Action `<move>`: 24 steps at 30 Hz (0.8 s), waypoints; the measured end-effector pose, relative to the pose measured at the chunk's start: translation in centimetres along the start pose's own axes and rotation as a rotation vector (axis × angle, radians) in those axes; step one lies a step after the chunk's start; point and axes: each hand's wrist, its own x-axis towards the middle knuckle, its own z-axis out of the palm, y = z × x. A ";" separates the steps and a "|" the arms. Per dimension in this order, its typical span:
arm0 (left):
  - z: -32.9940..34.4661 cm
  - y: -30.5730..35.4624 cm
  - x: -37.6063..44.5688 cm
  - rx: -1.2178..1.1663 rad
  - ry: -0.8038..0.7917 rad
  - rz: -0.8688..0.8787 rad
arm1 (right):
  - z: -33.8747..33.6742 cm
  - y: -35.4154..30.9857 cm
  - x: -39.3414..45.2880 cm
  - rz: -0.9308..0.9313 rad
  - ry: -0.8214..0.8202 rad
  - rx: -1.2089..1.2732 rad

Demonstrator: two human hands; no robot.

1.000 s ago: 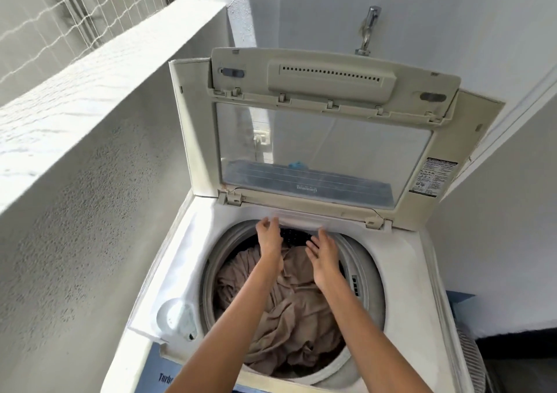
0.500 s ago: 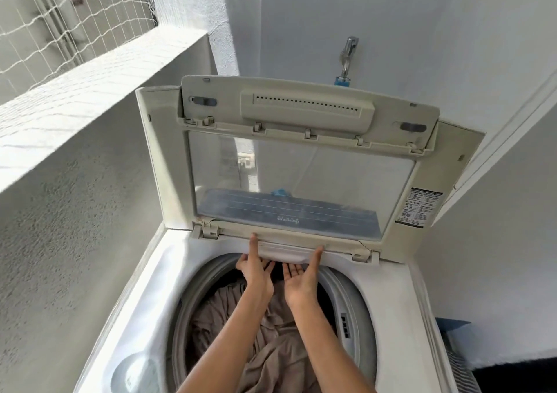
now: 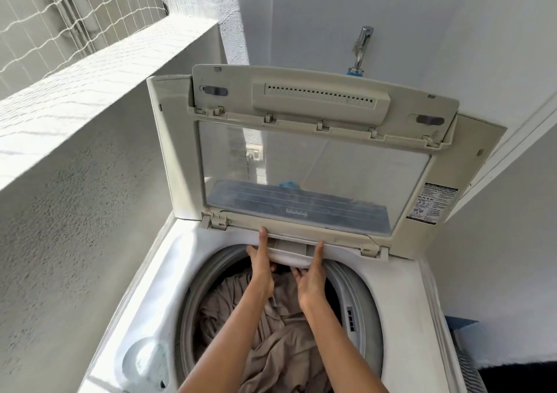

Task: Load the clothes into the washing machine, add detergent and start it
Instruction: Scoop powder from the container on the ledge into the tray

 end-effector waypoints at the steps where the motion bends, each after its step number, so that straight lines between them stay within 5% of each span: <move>1: -0.1 -0.2 -0.1 0.006 -0.003 -0.004 | -0.3 0.4 -0.1 -0.008 0.002 -0.014; 5: -0.2 0.7 -1.2 0.111 0.063 0.037 | -1.3 0.3 0.0 -0.038 -0.024 -0.120; 10: -1.6 0.7 -4.0 0.544 0.326 0.462 | -2.7 0.1 -1.6 -0.412 0.251 -0.375; 14: -3.2 0.2 -4.9 0.922 0.063 0.749 | -3.2 -0.5 -2.7 -0.679 0.255 -0.665; 18: -2.0 1.1 -4.7 0.885 0.100 0.705 | -2.3 -1.0 -3.0 -0.690 0.075 -0.807; 24: -1.6 0.7 -4.5 0.783 0.185 0.657 | -2.8 -1.9 -2.7 -0.597 0.110 -0.798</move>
